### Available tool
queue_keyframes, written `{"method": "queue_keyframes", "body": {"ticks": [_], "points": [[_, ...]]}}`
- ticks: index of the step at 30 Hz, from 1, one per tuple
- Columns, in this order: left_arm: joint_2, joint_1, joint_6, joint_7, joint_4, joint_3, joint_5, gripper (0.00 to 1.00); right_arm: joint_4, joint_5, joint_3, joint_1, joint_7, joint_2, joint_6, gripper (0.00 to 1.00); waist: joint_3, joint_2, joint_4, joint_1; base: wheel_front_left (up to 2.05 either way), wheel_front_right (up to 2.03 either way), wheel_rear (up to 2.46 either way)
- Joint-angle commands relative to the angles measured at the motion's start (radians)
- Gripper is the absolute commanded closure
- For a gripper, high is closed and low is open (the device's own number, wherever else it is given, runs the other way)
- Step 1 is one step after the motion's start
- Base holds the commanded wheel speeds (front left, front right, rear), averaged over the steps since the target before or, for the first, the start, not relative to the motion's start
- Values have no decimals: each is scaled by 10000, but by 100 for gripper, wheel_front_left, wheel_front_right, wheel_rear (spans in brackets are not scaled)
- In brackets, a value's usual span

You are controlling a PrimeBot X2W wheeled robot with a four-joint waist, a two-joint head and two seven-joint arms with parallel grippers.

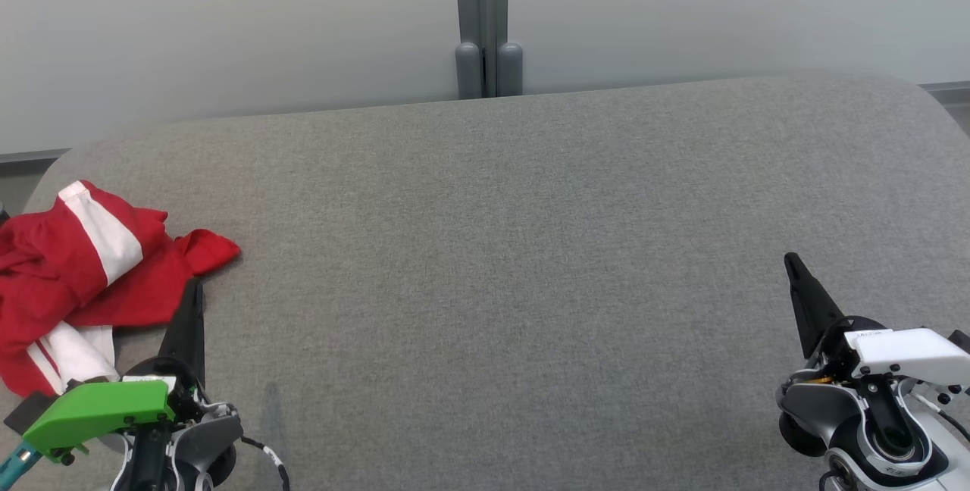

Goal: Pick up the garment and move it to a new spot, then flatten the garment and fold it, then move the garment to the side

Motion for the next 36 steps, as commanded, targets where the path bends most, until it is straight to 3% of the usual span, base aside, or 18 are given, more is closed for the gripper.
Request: {"method": "queue_keyframes", "body": {"ticks": [1,26,27,36], "points": [[18,-117,-38,11,-32,16,-31,100,-31,20,-4,-114,-63,-30,4,100,0,0,0,0,0,0,0],[18,-117,-38,11,-32,16,-31,100,-31,20,-4,-115,-63,-29,4,100,0,0,0,0,0,0,0],[-2,11,0,-1,30,-4,0,0,26,-4,5,14,4,15,0,0,0,0,0,0,0,0,0],[-9,-65,-104,-279,153,-332,174,0,30,-614,-254,146,0,376,-3,0,17,0,5,0,0,0,0]]}}
